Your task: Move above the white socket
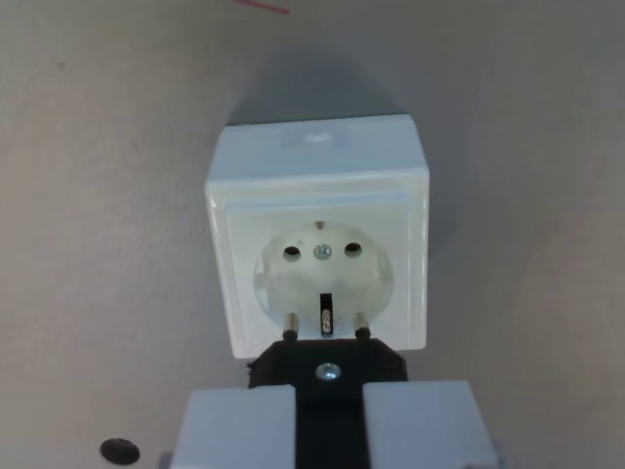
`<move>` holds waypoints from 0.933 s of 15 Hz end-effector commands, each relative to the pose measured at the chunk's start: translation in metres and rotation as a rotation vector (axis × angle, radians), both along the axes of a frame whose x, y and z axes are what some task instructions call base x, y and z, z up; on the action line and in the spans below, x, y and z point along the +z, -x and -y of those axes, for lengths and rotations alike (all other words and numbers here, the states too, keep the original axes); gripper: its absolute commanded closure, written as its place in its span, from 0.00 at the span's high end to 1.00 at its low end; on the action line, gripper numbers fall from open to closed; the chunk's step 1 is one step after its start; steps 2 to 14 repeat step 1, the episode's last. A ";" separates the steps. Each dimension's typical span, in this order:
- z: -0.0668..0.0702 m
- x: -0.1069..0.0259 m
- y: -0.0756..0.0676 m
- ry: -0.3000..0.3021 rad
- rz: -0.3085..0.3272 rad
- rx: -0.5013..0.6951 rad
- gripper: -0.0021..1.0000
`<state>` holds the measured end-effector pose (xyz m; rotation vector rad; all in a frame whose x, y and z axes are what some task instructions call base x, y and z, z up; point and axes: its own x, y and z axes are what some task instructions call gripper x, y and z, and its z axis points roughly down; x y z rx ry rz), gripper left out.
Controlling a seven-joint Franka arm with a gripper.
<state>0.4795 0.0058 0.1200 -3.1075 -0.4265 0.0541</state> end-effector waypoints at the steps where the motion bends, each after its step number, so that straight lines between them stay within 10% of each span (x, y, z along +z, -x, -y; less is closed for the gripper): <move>1: 0.003 -0.007 0.006 0.026 0.119 0.038 0.00; 14: 0.003 -0.007 0.006 0.026 0.119 0.038 0.00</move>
